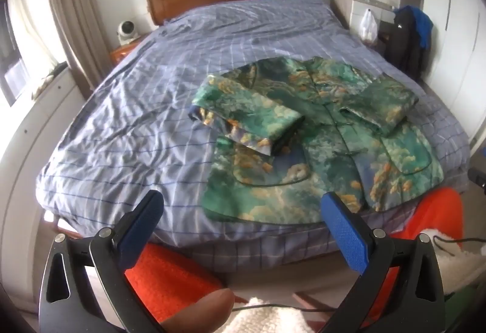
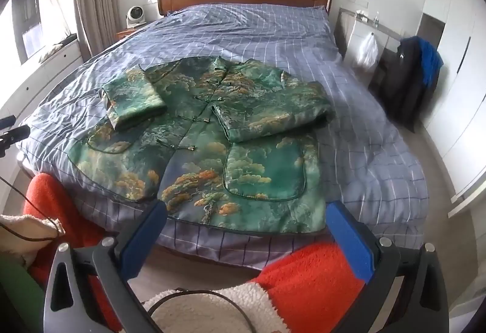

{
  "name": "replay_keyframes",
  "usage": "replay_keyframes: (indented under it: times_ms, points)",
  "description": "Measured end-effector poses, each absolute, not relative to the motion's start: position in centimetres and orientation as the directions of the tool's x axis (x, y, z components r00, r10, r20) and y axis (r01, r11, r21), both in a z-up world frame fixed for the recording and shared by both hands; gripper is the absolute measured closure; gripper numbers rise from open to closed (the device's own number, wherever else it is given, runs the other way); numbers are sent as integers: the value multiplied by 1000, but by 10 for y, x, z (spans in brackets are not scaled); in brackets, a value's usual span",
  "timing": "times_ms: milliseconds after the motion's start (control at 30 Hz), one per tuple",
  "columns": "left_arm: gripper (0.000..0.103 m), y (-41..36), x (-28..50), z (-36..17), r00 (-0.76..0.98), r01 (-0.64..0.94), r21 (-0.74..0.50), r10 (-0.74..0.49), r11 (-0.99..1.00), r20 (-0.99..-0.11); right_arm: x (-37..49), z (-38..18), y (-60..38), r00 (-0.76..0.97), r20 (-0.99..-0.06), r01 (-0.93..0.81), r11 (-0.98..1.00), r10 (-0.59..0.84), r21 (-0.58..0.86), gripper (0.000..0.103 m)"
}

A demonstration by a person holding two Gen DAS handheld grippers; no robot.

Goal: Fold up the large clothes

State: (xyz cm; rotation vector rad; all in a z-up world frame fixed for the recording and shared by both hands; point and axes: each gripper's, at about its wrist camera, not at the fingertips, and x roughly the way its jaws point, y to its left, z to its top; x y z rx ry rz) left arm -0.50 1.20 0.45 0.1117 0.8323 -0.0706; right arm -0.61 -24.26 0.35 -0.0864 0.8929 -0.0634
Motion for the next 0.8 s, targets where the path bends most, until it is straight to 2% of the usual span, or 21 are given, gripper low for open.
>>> replay_keyframes:
  times_ms: [167,667,800]
  points:
    - [0,13,1,0,640,90,57,-14,994,-768,-4,5,-244,630,-771,30,995,-95,-98,0]
    - [0,14,1,-1,647,66,64,6,996,-762,0,3,-247,623,-777,30,995,-95,-98,0]
    - [0,10,-1,-1,657,82,98,20,992,-753,1,1,-247,618,-780,29,994,-103,-109,0]
